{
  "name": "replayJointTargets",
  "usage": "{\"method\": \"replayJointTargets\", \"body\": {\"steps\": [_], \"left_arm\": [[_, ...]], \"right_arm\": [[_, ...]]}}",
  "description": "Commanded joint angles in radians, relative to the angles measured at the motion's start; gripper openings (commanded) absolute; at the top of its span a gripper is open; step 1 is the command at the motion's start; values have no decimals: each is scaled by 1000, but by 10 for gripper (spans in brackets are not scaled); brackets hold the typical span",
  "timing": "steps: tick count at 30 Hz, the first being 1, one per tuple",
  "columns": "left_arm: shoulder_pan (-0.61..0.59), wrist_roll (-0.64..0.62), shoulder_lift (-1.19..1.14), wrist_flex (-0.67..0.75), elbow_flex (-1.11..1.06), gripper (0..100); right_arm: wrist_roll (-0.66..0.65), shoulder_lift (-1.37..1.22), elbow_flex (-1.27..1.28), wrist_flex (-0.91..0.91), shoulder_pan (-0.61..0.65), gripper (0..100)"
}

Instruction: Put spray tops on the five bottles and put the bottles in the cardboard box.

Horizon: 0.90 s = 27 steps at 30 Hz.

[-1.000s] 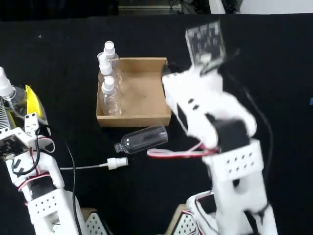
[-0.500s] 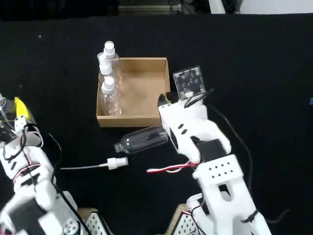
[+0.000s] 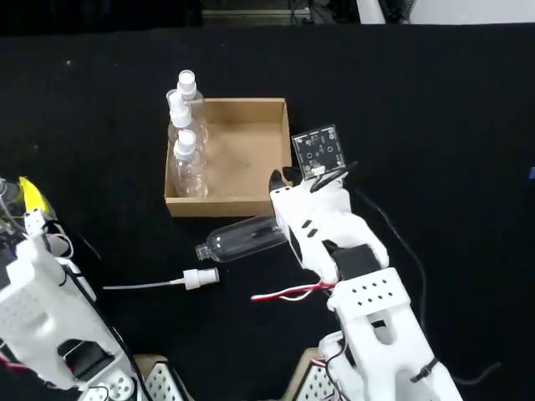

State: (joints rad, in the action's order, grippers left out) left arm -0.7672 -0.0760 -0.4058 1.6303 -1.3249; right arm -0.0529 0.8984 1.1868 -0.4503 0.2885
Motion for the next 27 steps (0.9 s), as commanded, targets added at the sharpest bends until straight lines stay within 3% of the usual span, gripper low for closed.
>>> {"method": "replayJointTargets", "body": {"steps": [1, 10, 20, 27], "left_arm": [[13, 6, -81, 104, 48, 30], [96, -2, -92, 101, 18, 29], [142, 3, 253, 91, -183, 29], [171, -2, 376, -147, -211, 30]], "right_arm": [[0, 48, -5, 26, -17, 11], [0, 48, -1, 26, -17, 11], [0, 48, -4, 26, -17, 11], [0, 48, -5, 26, -17, 11]]}}
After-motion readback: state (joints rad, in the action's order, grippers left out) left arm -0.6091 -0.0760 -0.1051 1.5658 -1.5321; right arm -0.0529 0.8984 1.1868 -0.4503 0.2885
